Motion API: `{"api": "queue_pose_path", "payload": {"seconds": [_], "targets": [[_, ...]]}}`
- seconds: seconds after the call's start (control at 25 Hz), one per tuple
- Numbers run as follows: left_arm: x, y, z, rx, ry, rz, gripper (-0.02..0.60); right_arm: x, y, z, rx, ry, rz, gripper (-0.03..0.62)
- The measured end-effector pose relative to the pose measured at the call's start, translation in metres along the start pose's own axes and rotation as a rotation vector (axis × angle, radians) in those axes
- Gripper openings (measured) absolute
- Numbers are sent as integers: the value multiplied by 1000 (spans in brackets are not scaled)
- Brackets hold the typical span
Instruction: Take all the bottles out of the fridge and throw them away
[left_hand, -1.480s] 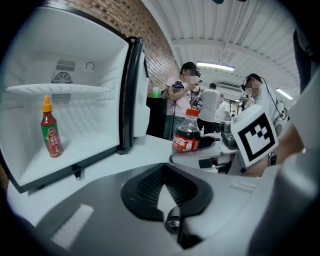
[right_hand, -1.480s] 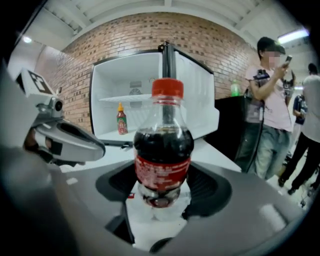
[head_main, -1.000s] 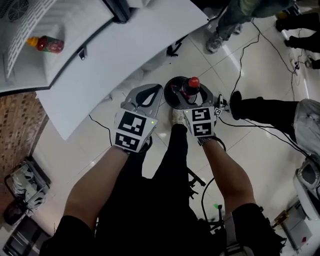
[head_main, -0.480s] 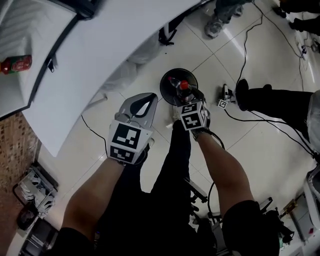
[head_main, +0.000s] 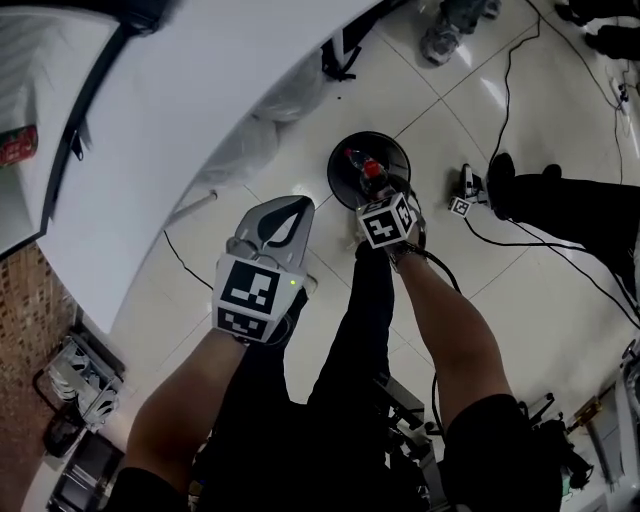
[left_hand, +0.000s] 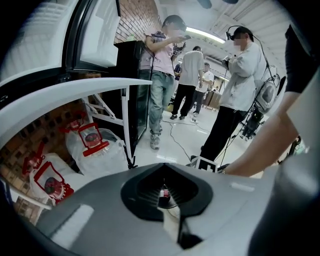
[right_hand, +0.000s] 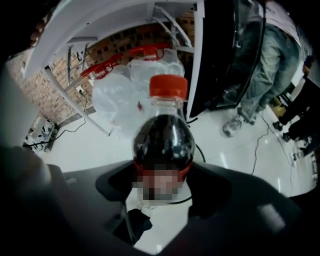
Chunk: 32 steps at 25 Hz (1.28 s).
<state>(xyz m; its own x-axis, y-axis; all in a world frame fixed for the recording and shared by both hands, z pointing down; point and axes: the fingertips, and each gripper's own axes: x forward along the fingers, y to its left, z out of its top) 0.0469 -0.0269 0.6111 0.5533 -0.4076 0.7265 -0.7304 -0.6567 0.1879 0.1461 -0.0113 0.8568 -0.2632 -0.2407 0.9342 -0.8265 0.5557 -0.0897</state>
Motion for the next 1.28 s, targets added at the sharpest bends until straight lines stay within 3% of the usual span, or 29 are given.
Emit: {"api": "queue_pose_path", "payload": {"seconds": [0.2,0.32,0.96,1.28], "targets": [[-1,9,-12,-16,10,8,3,12,0,-11,8,56,-19,309],[-1,10,-14,-22,10,10,3,14,0,-10,32,40,-29,275],[-23,4,3,-34,-43,42,3,-17,7,12,-6,-11,-30,275],[-51,1,27,-46,-94,83,3,-64,16,43,-34,-79,-25,268]]}}
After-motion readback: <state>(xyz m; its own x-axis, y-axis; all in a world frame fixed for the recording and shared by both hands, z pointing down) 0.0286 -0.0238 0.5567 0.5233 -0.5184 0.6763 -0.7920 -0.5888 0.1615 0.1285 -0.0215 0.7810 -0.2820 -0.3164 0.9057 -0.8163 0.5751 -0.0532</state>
